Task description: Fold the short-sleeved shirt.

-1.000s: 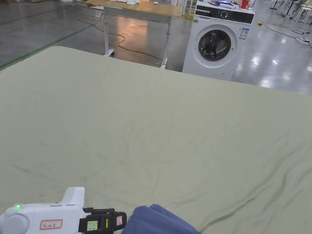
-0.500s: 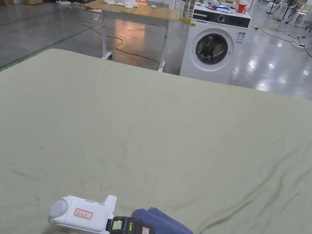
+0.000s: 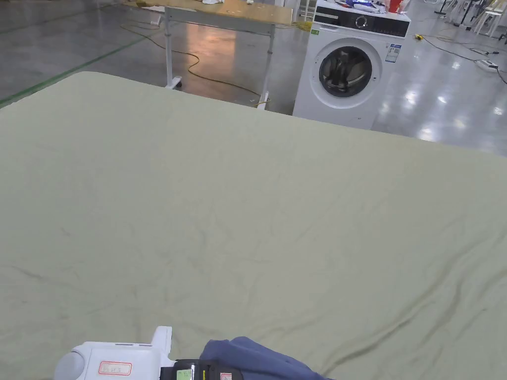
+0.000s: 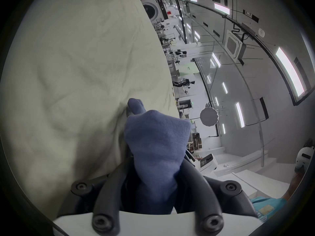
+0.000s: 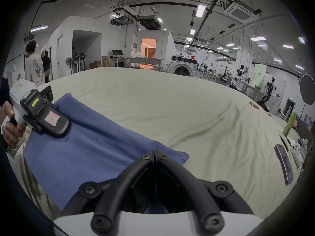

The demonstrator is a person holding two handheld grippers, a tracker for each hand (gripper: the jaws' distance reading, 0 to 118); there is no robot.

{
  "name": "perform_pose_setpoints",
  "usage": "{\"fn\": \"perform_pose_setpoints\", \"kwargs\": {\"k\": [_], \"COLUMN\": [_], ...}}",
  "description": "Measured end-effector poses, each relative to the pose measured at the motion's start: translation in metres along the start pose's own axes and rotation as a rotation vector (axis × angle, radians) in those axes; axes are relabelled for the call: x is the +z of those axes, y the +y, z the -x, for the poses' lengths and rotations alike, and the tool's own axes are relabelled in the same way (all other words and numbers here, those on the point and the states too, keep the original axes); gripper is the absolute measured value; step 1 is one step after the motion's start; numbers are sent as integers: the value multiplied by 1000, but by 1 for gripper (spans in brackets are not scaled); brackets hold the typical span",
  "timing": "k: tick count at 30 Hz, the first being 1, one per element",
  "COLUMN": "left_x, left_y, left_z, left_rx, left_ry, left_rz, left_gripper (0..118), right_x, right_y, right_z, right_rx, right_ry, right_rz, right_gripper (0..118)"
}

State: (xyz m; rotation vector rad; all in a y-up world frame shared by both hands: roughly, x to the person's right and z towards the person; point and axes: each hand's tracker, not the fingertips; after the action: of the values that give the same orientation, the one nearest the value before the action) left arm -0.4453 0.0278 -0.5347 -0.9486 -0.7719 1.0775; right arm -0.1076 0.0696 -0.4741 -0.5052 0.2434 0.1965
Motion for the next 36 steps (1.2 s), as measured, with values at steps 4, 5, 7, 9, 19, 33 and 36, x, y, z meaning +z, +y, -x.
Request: {"fn": "perform_pose_setpoints", "kwargs": {"k": [4,5,7,9,19,33,36], "left_x": [17,26,44,69,214,323,325], "left_y": [3,7,16,28,104,147,155], "left_z": [-1,-4,-17,-25,-77,-118,-107], "left_rx": [38,43,45,32,-33,-20,-38], "left_ry": [-13,-12,-14,-5,220,754,846], "left_rz": [-30,-47,-80,-124,-236,-204,-170], "left_gripper": [19,19,19,19,19,19,30], "right_x": [6,6,5,2,-10,-6,-8], "right_y": [15,21,36,55,144,161,155], "right_z": [6,4,-2,-14,-92,-142,-141], "right_rx": [56,31,0,-34,-68,-97,-98], "right_ry": [-4,5,5,4,-100,-215,-204], "right_rz": [-45,-63,-72,-108,-259,-266,-240], "right_gripper": [0,0,0,0,0,0,0]}}
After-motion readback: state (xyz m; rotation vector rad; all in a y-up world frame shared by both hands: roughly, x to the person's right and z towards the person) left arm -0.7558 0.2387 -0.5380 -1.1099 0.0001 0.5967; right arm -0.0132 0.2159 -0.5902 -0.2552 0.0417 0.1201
